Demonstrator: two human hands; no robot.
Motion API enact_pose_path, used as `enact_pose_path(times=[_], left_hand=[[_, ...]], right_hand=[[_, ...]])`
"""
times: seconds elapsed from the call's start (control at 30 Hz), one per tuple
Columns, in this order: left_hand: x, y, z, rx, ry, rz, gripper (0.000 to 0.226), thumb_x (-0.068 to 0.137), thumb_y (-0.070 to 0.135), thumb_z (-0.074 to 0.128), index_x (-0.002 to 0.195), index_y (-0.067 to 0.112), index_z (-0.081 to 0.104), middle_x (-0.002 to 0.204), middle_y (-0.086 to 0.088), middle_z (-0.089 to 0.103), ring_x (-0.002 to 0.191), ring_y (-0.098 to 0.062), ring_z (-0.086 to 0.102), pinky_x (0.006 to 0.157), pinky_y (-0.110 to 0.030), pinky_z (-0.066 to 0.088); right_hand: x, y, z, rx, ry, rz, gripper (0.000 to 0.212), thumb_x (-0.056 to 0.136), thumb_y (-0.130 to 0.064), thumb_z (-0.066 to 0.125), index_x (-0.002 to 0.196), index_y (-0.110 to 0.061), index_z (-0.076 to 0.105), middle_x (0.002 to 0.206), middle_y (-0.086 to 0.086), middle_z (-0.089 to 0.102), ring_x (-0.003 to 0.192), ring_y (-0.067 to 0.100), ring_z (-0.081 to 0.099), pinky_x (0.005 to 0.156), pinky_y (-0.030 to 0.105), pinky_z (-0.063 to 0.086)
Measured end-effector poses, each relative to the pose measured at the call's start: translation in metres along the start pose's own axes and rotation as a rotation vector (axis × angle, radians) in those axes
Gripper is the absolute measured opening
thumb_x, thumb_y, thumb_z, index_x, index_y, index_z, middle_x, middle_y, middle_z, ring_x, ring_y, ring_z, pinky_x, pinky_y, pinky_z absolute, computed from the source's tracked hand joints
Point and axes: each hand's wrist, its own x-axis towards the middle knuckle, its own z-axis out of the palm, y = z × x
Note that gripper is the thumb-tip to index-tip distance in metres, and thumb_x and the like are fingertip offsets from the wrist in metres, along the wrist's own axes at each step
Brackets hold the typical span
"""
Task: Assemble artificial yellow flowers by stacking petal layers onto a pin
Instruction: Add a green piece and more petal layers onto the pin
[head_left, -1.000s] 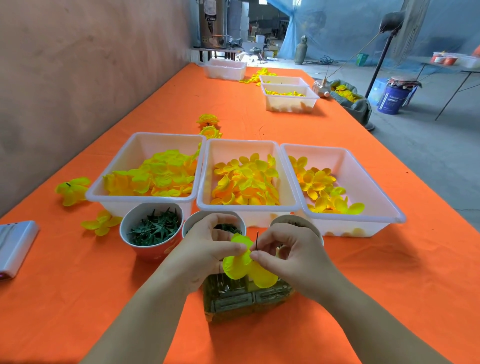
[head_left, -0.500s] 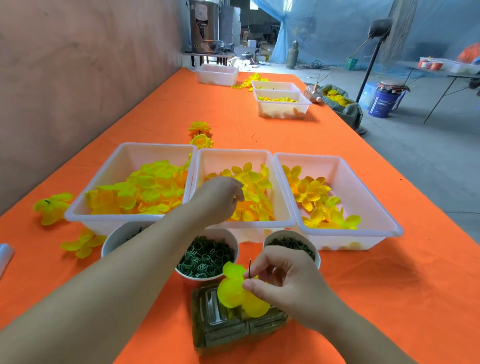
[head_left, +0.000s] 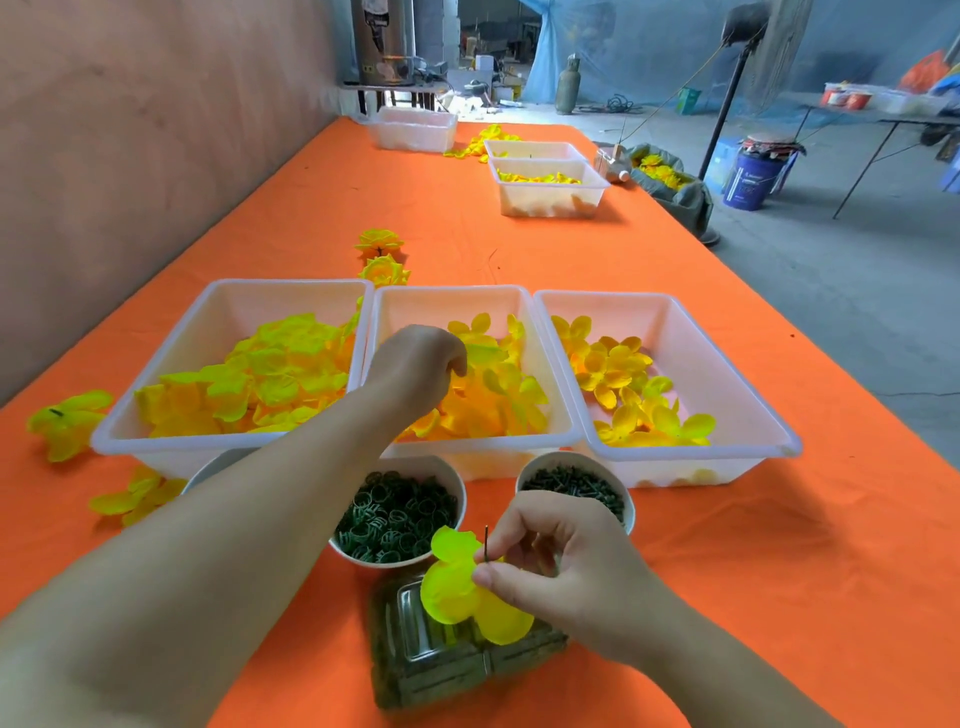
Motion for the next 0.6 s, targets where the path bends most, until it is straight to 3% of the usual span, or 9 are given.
enact_pose_path(times=[0.07,0.13,0.27,0.4,0.5,0.6], left_hand=[[-0.008,0.0,-0.008,0.003,0.08,-0.018,0.019,0.088,0.002,0.059,0.097,0.015,0.067,0.094,-0.014,0.07,0.087,-0.038,0.062,0.064,-0.036,0.046],[-0.013,-0.001,-0.013,0.032,0.099,-0.067,0.023,0.083,0.009,0.07,0.102,0.015,0.057,0.09,-0.014,0.066,0.082,-0.037,0.059,0.06,-0.035,0.039],[-0.017,0.0,-0.015,-0.04,0.119,-0.104,0.034,0.083,0.025,0.08,0.109,0.016,0.06,0.095,-0.008,0.07,0.087,-0.032,0.063,0.064,-0.034,0.042],[-0.02,-0.007,-0.027,-0.241,0.27,-0.268,0.029,0.086,0.013,0.072,0.115,0.018,0.068,0.095,-0.007,0.076,0.093,-0.03,0.068,0.07,-0.035,0.048],[-0.03,-0.014,-0.049,-0.622,0.366,-0.439,0.011,0.084,0.009,0.071,0.093,0.015,0.075,0.089,-0.011,0.075,0.086,-0.03,0.072,0.073,-0.042,0.057],[-0.054,-0.012,-0.075,-1.126,0.328,-0.556,0.01,0.087,0.011,0.072,0.088,0.02,0.07,0.09,-0.005,0.071,0.069,-0.01,0.074,0.059,-0.027,0.056]], right_hand=[[0.0,0.0,0.0,0.004,-0.004,0.002,0.012,0.076,-0.032,0.078,0.073,-0.038,0.067,0.081,-0.002,0.072,0.062,0.001,0.053,0.06,0.02,0.042],[0.0,-0.002,0.001,0.006,-0.009,0.01,0.011,0.076,-0.034,0.077,0.073,-0.037,0.067,0.082,0.004,0.072,0.063,0.004,0.054,0.06,0.024,0.043],[-0.001,-0.003,0.001,-0.021,-0.003,0.017,0.01,0.075,-0.038,0.077,0.074,-0.033,0.069,0.08,0.007,0.07,0.063,0.006,0.053,0.06,0.025,0.043],[-0.002,-0.002,0.001,-0.027,0.012,0.02,0.015,0.075,-0.038,0.077,0.078,-0.026,0.07,0.079,0.009,0.069,0.064,0.009,0.053,0.061,0.03,0.044],[-0.003,-0.003,-0.001,-0.024,0.009,0.03,0.013,0.075,-0.035,0.079,0.08,-0.026,0.072,0.077,0.005,0.068,0.064,0.011,0.052,0.06,0.035,0.043],[-0.003,-0.006,-0.003,-0.045,-0.004,0.023,0.013,0.074,-0.028,0.082,0.084,-0.026,0.075,0.068,-0.01,0.061,0.062,0.007,0.05,0.059,0.024,0.04]])
